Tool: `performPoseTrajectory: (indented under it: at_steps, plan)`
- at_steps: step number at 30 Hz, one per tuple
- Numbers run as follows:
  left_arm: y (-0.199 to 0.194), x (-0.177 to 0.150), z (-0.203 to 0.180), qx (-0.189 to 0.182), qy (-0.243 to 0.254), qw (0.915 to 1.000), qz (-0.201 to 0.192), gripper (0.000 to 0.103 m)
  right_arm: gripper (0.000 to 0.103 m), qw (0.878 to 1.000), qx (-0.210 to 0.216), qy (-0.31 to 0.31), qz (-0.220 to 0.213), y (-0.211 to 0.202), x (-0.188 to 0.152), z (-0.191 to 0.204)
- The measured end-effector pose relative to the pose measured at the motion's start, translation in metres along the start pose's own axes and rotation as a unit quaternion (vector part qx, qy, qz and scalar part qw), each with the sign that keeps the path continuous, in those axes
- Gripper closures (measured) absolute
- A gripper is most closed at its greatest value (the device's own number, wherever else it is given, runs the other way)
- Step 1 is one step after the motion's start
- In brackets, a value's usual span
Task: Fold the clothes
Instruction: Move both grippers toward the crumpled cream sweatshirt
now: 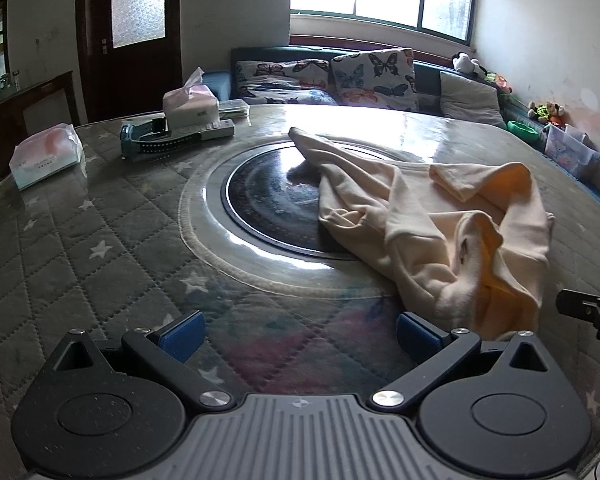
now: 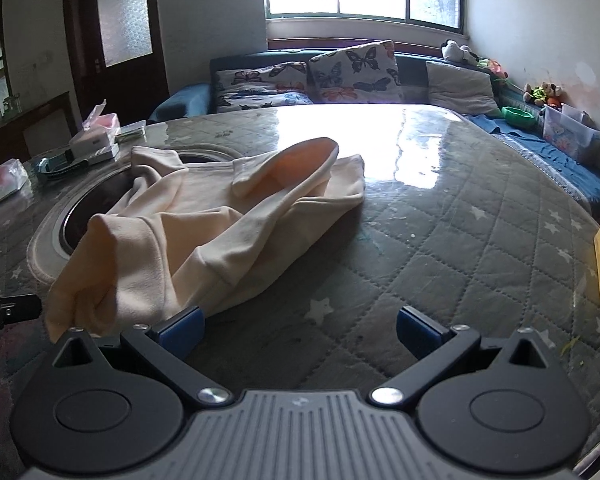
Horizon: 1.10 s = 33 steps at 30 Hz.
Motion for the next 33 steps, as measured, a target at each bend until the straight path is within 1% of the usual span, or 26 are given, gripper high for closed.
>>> performPoseTrajectory:
  at_steps: [21, 33]
  plan:
    - [-0.012, -0.004, -0.010, -0.009, 0.015, 0.9998, -0.005, 0.000, 0.000, 1.000, 0.013, -0.020, -0.004, -0.004, -0.001, 0.017]
    - [-0.010, -0.002, -0.014, -0.016, 0.020, 0.9997, -0.003, 0.000, 0.000, 0.999, 0.019, -0.026, -0.004, -0.002, 0.002, 0.022]
Point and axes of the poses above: each gripper's, at about its wrist camera, not at the fingertips, and y roughly the way its jaws point, z to its left, x to its top, the point moved 4 cm from there along y, roughly the way its jaws point, and after that the axes turned 13 degrees about x, right-handed, at the moved point
